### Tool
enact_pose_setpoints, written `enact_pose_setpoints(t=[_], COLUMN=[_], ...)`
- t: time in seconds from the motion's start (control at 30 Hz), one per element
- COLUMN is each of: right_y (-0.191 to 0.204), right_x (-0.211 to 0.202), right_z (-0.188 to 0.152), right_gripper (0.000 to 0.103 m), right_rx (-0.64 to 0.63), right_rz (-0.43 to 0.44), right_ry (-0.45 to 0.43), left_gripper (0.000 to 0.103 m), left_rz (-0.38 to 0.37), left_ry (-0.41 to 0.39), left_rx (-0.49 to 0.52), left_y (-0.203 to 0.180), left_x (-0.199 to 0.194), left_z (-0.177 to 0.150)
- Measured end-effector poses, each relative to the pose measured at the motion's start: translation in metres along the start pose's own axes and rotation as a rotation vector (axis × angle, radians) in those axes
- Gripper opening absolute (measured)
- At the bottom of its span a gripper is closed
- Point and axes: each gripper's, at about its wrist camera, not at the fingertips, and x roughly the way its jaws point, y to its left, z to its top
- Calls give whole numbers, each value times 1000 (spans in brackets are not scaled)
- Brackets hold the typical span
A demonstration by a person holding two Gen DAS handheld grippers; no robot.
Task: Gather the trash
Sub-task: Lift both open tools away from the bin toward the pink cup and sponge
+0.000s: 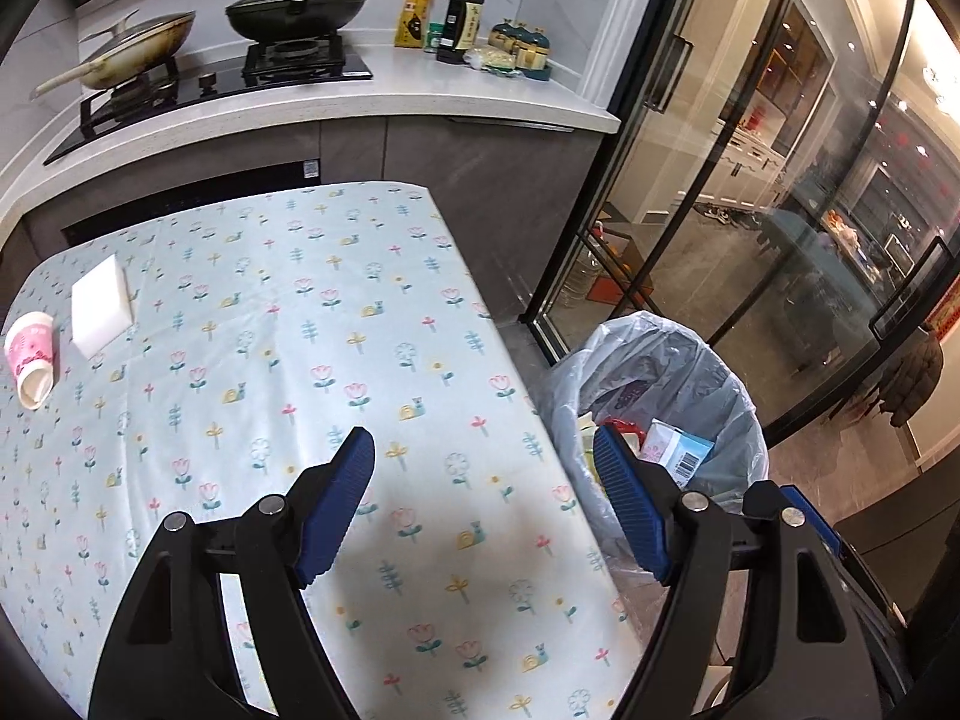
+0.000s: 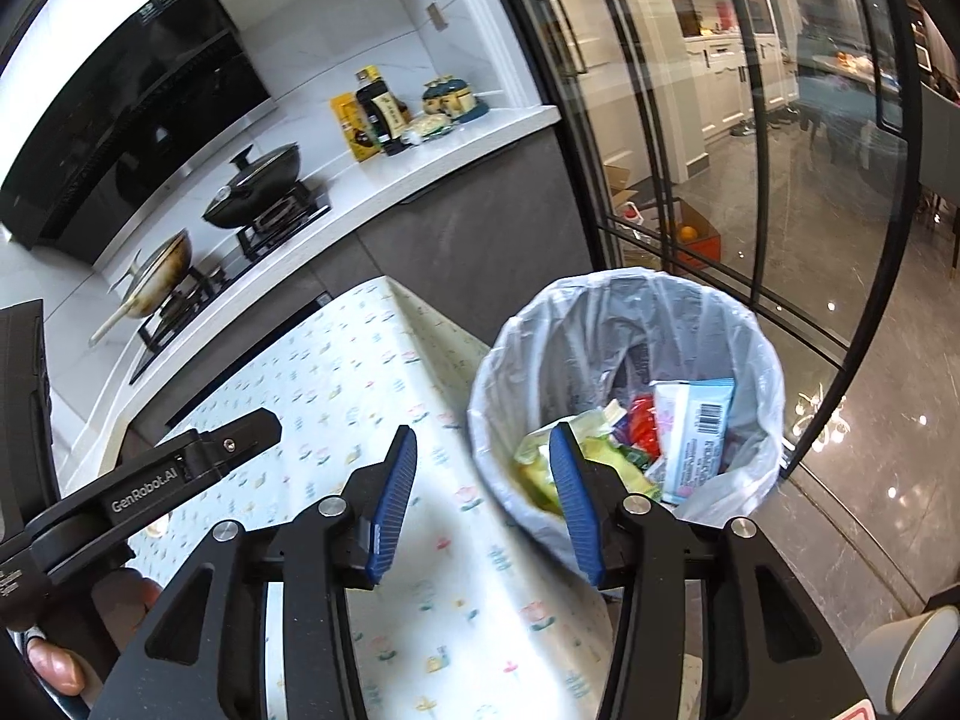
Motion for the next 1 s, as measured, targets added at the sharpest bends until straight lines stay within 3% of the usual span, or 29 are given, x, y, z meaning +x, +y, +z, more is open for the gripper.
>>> enact_pose_setpoints(t=[0.4,0.57,1.0], right_y=[54,78,150], right_x=[0,1,15], right_z=[-21,-30,-60], right_gripper=[46,52,54], right_rx=[-83,-111,-220], right_rz=[41,62,102], right_ry=[30,41,96], left_gripper=[72,82,83], left_rz=[39,66,123], left_ry=[-11,-15,-18], left_rx=[-71,-121,-246], left_y=[58,91,177], left_x=[-26,-35,-56], left_z=[-18,-29,-52])
